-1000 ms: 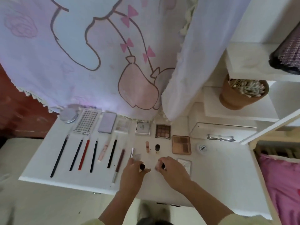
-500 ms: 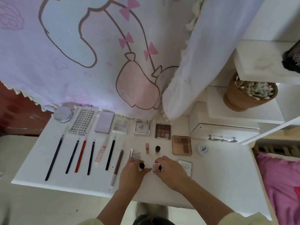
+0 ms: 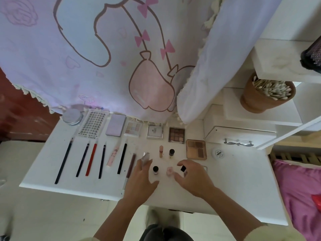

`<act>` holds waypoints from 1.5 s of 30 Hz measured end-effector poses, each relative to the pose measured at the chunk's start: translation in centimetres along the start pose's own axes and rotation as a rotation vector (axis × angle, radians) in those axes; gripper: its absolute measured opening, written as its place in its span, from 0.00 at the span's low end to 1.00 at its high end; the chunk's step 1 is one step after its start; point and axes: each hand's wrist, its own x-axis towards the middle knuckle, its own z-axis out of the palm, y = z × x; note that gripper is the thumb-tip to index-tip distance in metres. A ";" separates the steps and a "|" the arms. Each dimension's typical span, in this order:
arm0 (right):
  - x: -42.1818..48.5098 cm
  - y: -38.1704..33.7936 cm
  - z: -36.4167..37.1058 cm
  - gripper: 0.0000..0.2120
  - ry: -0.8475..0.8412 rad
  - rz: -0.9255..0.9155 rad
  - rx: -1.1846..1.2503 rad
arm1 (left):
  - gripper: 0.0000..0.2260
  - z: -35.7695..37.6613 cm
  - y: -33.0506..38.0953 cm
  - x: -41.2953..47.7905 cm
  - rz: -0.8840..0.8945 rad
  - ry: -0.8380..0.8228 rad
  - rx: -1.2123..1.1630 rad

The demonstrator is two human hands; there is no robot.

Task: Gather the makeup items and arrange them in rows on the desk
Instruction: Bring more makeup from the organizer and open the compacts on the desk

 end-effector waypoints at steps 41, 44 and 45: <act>-3.4 -2.6 3.0 0.17 0.025 -0.120 -0.100 | 0.12 -4.5 2.6 -2.5 0.125 0.310 -0.627; -4.0 2.0 0.8 0.13 0.104 0.018 -0.098 | 0.10 -2.7 6.6 -2.1 0.236 0.124 -0.549; -4.2 3.9 0.2 0.12 0.120 0.076 -0.106 | 0.11 -1.6 8.0 -2.0 0.262 0.036 -0.507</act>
